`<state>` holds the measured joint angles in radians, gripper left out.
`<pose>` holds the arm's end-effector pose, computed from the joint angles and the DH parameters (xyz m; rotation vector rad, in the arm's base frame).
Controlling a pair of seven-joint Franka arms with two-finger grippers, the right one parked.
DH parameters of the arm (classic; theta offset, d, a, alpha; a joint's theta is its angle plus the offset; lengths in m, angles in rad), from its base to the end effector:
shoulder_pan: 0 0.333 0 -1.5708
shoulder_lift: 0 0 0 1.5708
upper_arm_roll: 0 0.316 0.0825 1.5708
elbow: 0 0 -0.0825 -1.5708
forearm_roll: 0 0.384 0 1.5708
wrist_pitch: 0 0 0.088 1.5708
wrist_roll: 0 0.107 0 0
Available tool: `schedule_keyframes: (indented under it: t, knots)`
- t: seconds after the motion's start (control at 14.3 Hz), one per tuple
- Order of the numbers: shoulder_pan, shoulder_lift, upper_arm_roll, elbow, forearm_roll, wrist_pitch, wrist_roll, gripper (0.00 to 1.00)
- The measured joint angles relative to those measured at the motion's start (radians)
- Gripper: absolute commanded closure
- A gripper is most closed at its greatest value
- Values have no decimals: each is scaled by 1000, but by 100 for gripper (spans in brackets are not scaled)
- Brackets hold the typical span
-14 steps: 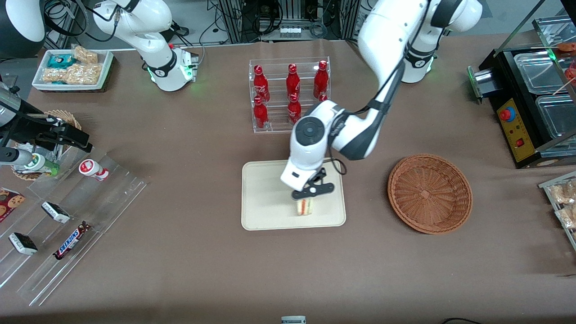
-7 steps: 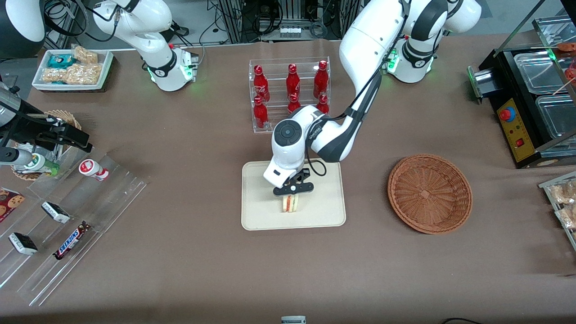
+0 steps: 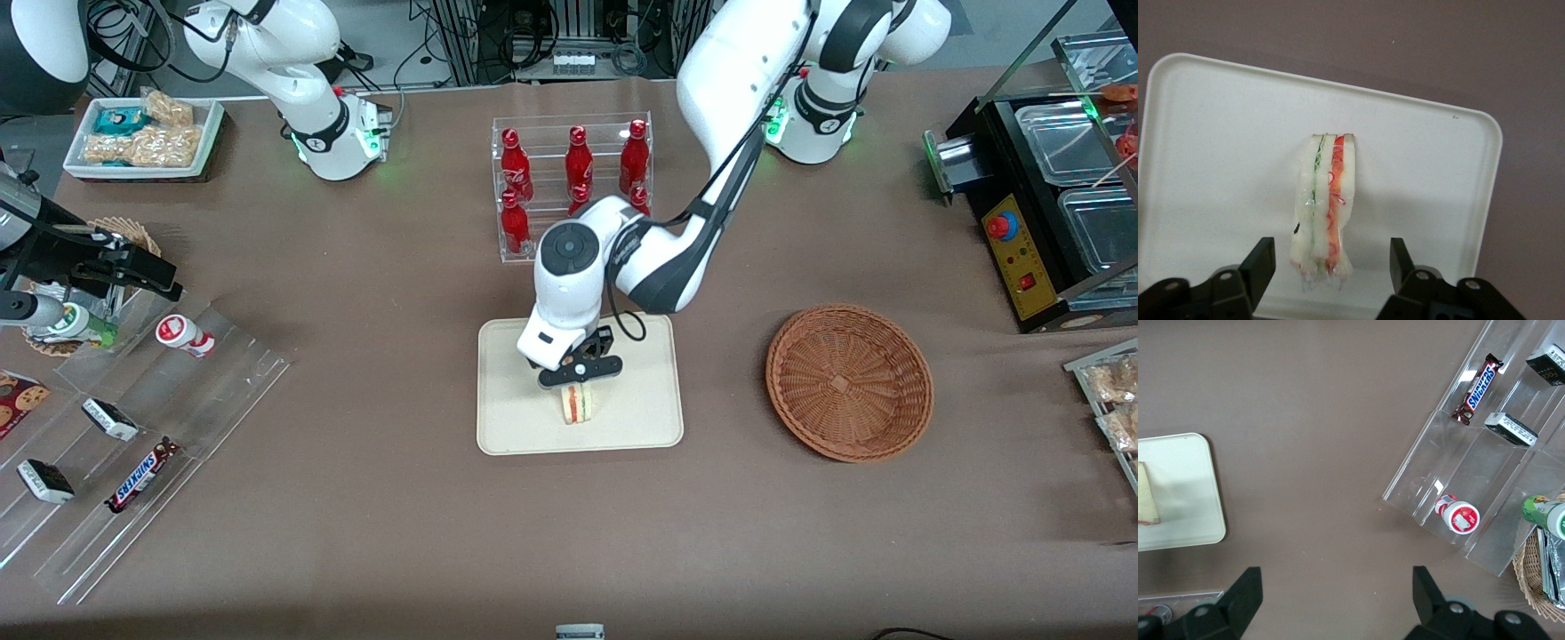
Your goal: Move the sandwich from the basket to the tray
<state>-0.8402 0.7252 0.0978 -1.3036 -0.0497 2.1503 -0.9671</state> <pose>0.5408 -0.5234 0.3251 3.0384 0.3368 0.1485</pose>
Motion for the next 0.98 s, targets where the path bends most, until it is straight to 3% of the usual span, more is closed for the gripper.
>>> schedule_keyframes:
  t: [0.42, 0.63, 0.98]
  knots:
    - [115, -253, 16, -22, 28, -257, 134, 0]
    - [209, -330, 19, -132, 29, -281, 225, 0]
    - [403, -449, 22, -276, 29, -317, 527, 0]
